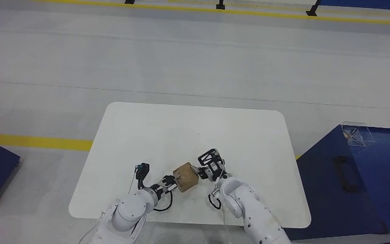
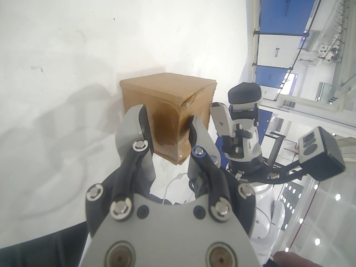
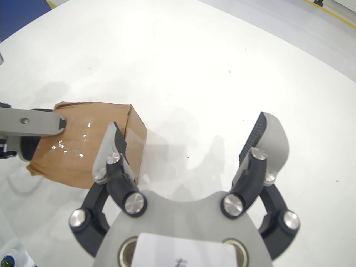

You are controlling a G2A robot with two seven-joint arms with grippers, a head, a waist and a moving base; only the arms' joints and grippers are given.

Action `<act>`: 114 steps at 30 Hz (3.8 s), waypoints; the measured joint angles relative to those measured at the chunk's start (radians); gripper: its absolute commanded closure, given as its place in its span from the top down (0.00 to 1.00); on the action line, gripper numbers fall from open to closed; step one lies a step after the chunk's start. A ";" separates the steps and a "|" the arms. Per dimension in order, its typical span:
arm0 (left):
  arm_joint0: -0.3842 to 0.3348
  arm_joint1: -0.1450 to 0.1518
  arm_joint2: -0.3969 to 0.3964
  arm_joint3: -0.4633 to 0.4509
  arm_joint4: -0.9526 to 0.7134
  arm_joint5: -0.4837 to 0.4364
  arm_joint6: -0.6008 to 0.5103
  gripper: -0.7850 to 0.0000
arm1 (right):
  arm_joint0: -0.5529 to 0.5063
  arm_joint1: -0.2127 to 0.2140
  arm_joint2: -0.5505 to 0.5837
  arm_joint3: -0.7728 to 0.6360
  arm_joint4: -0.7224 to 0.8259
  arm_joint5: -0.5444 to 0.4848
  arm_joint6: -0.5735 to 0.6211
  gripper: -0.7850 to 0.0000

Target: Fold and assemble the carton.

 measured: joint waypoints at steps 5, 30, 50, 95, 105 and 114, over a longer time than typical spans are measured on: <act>0.050 0.006 -0.027 -0.064 -0.001 -0.113 0.059 1.00 | 0.005 -0.002 0.003 0.001 0.014 0.001 -0.004 1.00; 0.057 0.083 -0.059 0.063 0.944 -0.905 0.220 1.00 | 0.186 -0.050 -0.090 0.221 0.107 -0.077 0.089 1.00; -0.041 0.049 0.123 0.226 1.121 -0.752 0.410 0.35 | 0.219 -0.050 -0.028 0.288 0.172 -0.078 0.025 1.00; 0.056 0.038 0.035 -0.072 0.445 -0.602 0.231 0.00 | 0.012 0.016 0.188 0.006 0.262 -0.045 0.035 1.00; 0.063 0.032 0.192 -0.027 1.020 -0.525 0.410 0.00 | 0.012 0.016 0.184 0.006 0.262 -0.053 0.041 1.00; 0.018 0.022 0.218 0.047 1.052 -0.470 0.329 0.00 | 0.012 0.016 0.184 0.006 0.262 -0.053 0.041 1.00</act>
